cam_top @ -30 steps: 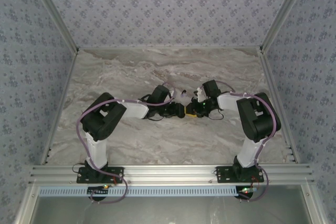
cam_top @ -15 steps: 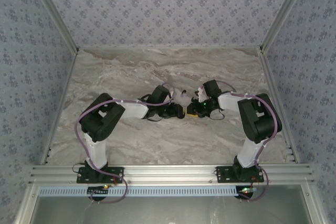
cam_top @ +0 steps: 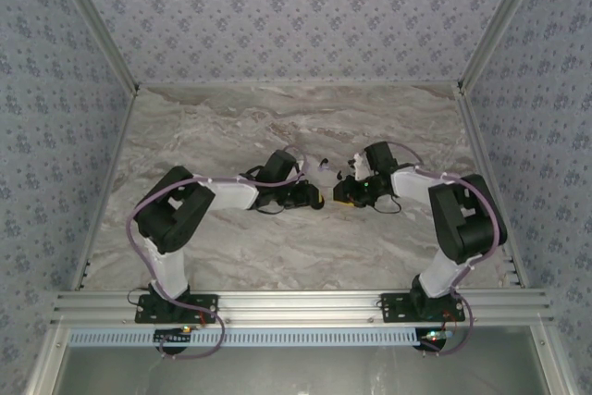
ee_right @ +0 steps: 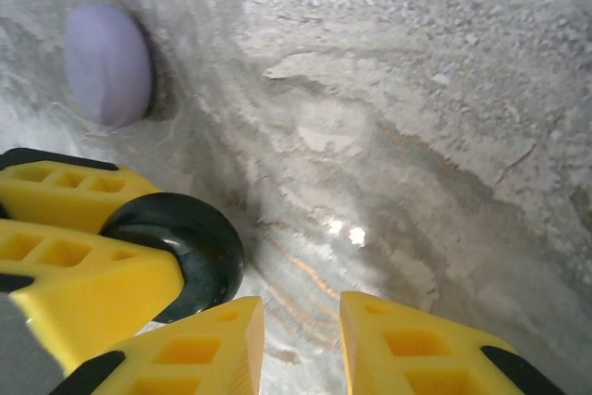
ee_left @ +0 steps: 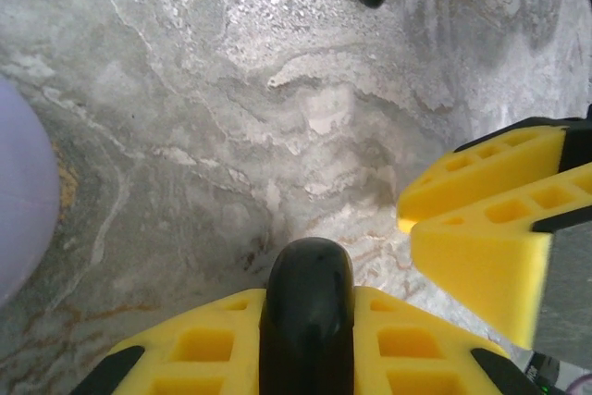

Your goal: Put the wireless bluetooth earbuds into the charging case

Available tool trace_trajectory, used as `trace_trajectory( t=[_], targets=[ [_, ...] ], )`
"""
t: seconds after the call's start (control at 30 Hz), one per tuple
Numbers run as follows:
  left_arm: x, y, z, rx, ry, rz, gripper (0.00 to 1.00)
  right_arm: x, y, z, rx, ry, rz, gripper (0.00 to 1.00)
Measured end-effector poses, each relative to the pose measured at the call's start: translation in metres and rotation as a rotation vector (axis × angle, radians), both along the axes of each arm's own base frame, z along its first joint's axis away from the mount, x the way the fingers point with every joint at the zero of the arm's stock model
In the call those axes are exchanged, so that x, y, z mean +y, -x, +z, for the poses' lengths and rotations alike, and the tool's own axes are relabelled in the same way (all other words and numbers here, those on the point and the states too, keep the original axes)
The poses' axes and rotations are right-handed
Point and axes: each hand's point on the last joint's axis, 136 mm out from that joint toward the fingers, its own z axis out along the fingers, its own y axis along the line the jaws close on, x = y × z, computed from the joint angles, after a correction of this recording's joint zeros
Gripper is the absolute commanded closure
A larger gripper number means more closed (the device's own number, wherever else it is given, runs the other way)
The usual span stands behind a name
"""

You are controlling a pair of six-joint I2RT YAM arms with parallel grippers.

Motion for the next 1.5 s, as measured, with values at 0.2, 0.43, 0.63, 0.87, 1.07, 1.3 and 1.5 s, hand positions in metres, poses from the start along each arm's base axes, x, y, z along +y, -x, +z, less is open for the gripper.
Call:
trace_trajectory(
  t=[0.2, 0.43, 0.63, 0.87, 1.07, 1.3, 1.5],
  targets=[
    [0.011, -0.007, 0.046, -0.071, 0.148, -0.014, 0.95, 0.001, -0.006, 0.058, -0.183, -0.100, 0.036, 0.57],
    [0.017, -0.006, 0.124, -0.252, 0.312, -0.108, 0.95, 0.014, 0.003, 0.123, -0.373, -0.250, 0.164, 0.49],
    [0.023, 0.012, 0.183, -0.423, 0.393, -0.204, 0.93, 0.027, 0.007, 0.164, -0.462, -0.359, 0.271, 0.46],
    [0.029, 0.024, 0.206, -0.512, 0.407, -0.245, 0.93, 0.041, 0.020, 0.188, -0.502, -0.444, 0.370, 0.45],
    [0.030, 0.026, 0.198, -0.491, 0.392, -0.245, 0.93, 0.052, 0.034, 0.194, -0.506, -0.484, 0.440, 0.45],
    [0.031, 0.026, 0.198, -0.488, 0.391, -0.246, 0.94, 0.059, 0.039, 0.202, -0.530, -0.501, 0.484, 0.48],
    [0.031, 0.026, 0.199, -0.490, 0.393, -0.247, 0.93, 0.062, 0.039, 0.203, -0.529, -0.508, 0.497, 0.56]
  ],
)
